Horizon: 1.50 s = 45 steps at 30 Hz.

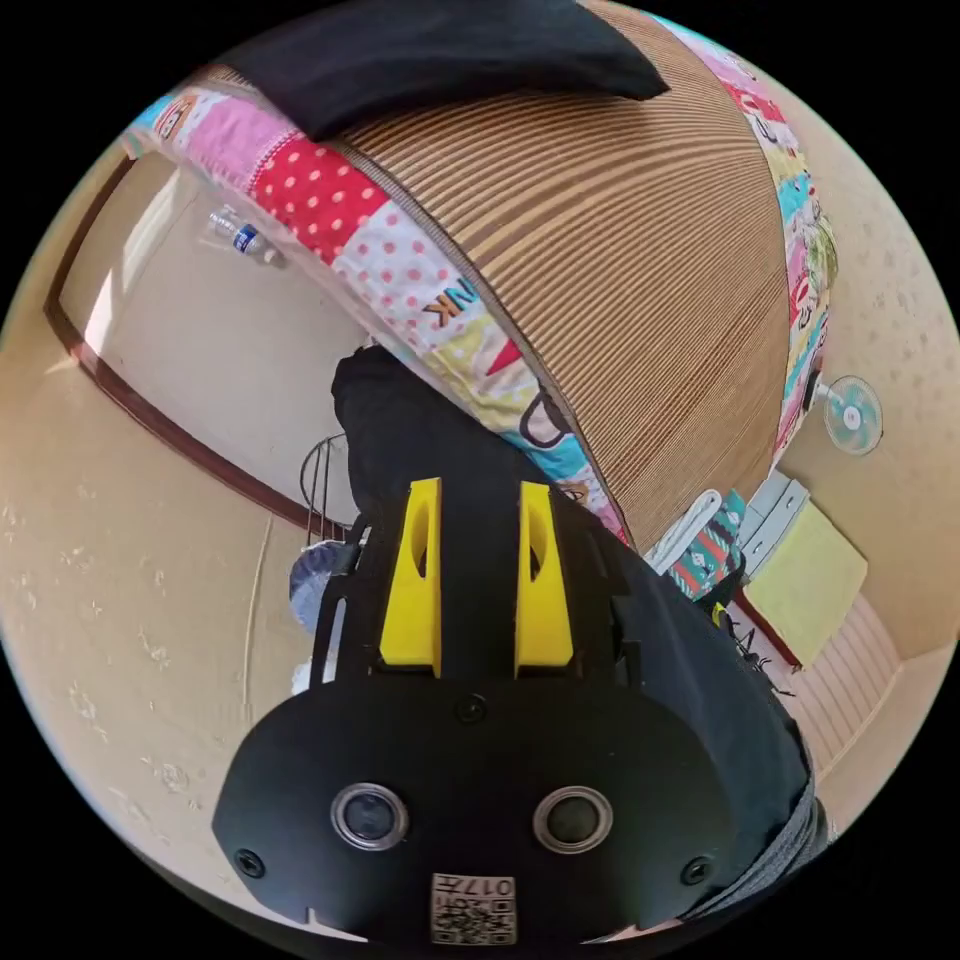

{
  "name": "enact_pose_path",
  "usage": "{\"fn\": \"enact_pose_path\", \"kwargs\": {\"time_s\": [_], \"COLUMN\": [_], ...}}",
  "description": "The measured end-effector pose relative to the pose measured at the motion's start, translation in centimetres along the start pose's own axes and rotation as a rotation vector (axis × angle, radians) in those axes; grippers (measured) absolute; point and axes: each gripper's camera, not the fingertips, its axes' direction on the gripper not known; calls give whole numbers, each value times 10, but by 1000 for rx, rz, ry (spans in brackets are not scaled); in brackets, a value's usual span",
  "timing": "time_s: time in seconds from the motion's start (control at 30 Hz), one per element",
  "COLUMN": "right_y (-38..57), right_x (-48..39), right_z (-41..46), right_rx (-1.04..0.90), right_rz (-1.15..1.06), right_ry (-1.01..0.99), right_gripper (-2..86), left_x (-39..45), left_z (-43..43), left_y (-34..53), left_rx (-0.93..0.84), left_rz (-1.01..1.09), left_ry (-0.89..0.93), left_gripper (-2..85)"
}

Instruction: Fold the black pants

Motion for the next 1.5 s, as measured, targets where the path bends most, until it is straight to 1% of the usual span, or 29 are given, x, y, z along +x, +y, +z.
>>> {"fn": "enact_pose_path", "kwargs": {"time_s": [0.07, 0.13, 0.23, 0.3, 0.33, 0.37, 0.4, 0.5, 0.67, 0.73, 0.8, 0.83, 0.9, 0.97, 1.03, 1.13, 1.17, 1.2, 1.23, 1.27, 1.3, 1.33, 1.37, 1.4, 1.43, 1.47, 1.5], "right_y": [9, 12, 15, 16, 18, 21, 23, 34, 66, 75, 82, 86, 90, 90, 87, 80, 76, 74, 70, 66, 64, 58, 52, 49, 42, 35, 32], "right_x": [-28, -55, -109, -139, -156, -171, -176, -192, -168, -154, -138, -128, -116, -103, -98, -97, -98, -99, -102, -105, -107, -111, -116, -118, -123, -128, -131], "right_z": [28, 50, 80, 93, 99, 101, 101, 99, 86, 79, 72, 67, 60, 51, 47, 45, 47, 48, 51, 53, 54, 56, 57, 58, 58, 59, 59], "right_rx": [-51, -97, -152, -181, -188, -182, -178, -163, -137, -131, -130, -131, -127, -127, -129, -137, -149, -155, -167, -178, -184, -196, -206, -209, -215, -218, -220], "right_rz": [12, -8, -111, -158, -178, -191, -195, -186, -57, -24, 6, 26, 48, 59, 53, 17, -1, -11, -40, -76, -96, -137, -181, -204, -251, -303, -329], "right_ry": [-153, -236, -315, -329, -348, -379, -397, -482, -536, -522, -499, -487, -473, -452, -442, -445, -451, -456, -471, -487, -494, -504, -514, -520, -538, -568, -585], "right_gripper": [4, 4, 3, 4, 4, 4, 5, 5, 3, 3, 4, 4, 4, 4, 4, 4, 4, 4, 3, 3, 4, 4, 5, 5, 7, 9, 10], "left_x": [-12, -20, -38, -61, -69, -86, -105, -159, -228, -249, -274, -279, -300, -315, -328, -346, -351, -352, -352, -347, -338, -331, -311, -284, -270, -235, -197], "left_z": [-23, -51, -104, -160, -175, -206, -235, -299, -359, -361, -346, -340, -315, -298, -288, -270, -262, -258, -257, -264, -281, -292, -315, -338, -347, -364, -379], "left_y": [-7, -16, -37, -49, -51, -56, -61, -73, -92, -100, -109, -109, -104, -101, -96, -81, -70, -64, -63, -60, -55, -52, -44, -36, -32, -18, 4], "left_rx": [37, 91, 189, 342, 385, 469, 538, 678, 801, 796, 780, 788, 830, 857, 878, 859, 888, 934, 942, 946, 940, 930, 887, 806, 758, 671, 625], "left_rz": [-7, 4, 34, 17, 7, -16, -48, -162, -285, -351, -448, -478, -594, -634, -651, -686, -674, -595, -539, -406, -249, -163, 11, 186, 265, 432, 599], "left_ry": [17, 45, 158, 287, 320, 380, 424, 479, 560, 624, 762, 799, 949, 1055, 1112, 1215, 1297, 1425, 1489, 1561, 1548, 1520, 1449, 1377, 1345, 1265, 1183], "left_gripper": [115, 115, 113, 110, 110, 109, 109, 111, 126, 144, 164, 165, 166, 160, 136, 82, 61, 51, 50, 48, 46, 45, 44, 43, 43, 43, 42]}}
